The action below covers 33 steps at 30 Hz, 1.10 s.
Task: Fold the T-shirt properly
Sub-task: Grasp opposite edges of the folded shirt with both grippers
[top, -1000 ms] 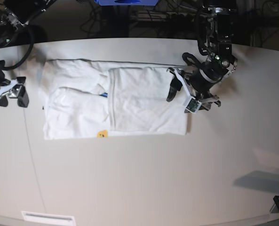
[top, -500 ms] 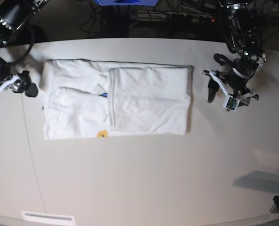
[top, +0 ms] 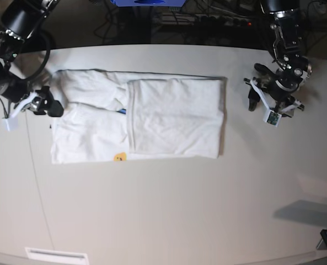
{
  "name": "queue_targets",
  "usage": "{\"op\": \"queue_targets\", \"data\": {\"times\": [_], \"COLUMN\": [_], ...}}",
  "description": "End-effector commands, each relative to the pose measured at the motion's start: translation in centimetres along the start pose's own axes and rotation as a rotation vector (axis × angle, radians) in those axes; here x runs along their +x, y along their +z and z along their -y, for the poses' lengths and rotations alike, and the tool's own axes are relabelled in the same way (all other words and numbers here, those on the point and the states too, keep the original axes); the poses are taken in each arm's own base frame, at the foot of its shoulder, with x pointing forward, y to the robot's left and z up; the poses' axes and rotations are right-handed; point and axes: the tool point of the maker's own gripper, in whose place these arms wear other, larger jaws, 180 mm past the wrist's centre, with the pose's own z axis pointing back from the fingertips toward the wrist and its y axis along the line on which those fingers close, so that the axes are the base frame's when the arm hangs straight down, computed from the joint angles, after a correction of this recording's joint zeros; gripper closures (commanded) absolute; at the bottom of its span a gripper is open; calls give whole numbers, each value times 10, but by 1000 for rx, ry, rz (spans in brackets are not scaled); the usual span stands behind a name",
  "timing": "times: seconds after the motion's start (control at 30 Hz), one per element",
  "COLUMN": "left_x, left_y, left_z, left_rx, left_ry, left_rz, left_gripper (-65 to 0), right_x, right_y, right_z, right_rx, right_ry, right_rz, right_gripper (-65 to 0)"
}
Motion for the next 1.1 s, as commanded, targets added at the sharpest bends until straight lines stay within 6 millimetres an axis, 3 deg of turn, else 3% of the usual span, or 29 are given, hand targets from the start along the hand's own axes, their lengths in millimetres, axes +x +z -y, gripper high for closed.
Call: {"op": "queue_targets", "data": {"times": [0.0, 0.2, 0.43, 0.67, 0.87, 0.93, 1.07], "left_x": [3, 7, 13, 23, 21, 21, 21], "left_y": [1, -11, -19, -30, -33, -34, -34], "left_z": [-9, -11, 4, 49, 55, 55, 55], "left_rx": [22, 12, -8, -117, -135, -135, -135], "left_ry": [-6, 29, 69, 14, 27, 27, 27], "left_rz": [9, 12, 32, 35, 30, 30, 30], "left_gripper": [-386, -386, -386, -386, -386, -386, -386], "right_x": [0, 4, 0, 2, 4, 3, 8], "right_y": [-1, -8, -15, -24, -25, -26, -27], "right_z": [-1, -19, -26, -37, -39, -39, -41], "right_rx": [-6, 72, 93, 122, 128, 129, 134], "right_ry": [20, 24, 19, 11, 11, 10, 15], "right_rz": [-26, -8, -13, -1, 5, 5, 13], "right_gripper": [-486, -485, -480, -480, -477, -444, -295]}}
